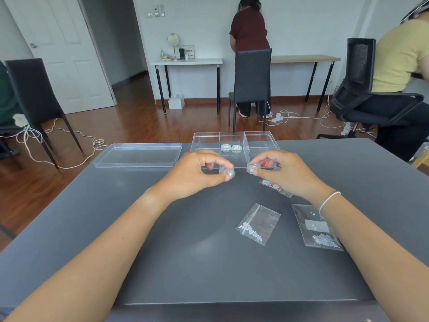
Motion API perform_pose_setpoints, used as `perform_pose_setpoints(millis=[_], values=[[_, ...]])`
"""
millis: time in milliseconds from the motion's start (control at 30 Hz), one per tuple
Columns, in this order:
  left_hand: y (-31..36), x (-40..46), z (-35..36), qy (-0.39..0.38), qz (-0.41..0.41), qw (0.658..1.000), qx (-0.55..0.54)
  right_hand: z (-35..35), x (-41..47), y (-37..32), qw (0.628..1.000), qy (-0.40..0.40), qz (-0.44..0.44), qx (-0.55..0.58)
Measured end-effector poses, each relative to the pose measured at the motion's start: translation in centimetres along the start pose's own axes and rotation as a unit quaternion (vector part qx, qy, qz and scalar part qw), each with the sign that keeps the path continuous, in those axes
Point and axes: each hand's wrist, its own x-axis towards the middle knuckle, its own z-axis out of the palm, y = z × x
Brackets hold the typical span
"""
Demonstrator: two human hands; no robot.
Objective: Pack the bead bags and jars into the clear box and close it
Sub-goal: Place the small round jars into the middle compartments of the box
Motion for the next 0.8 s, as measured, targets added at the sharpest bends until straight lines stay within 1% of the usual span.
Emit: perform_pose_setpoints(millis=[133,333,467,633,800], values=[[0.7,3.3,-1.1,0.038,-0.008,0.999,0.026,-0.1,0.1,-0.2,1.0,0.029,-0.008,0.004],[0.4,8.3,-1.5,0.02,-0.051,0.996,0.075,-0.5,0.1,-0.3,0.997,0.072,-0.014,-0.003],[-0.4,10.9,-1.3,-0.041,-0.094,0.986,0.132,-0.5,0.1,-0.2,0.998,0.069,-0.001,-0.006],[-1.2,12.7,-1.0,-0.138,-0.139,0.955,0.223,-0.4,0.1,-0.3,0.998,0.063,-0.006,-0.008],[-1.5,13.4,-0.9,-0.178,-0.17,0.936,0.252,-0.6,0.3,-0.2,0.998,0.064,0.0,-0.013]])
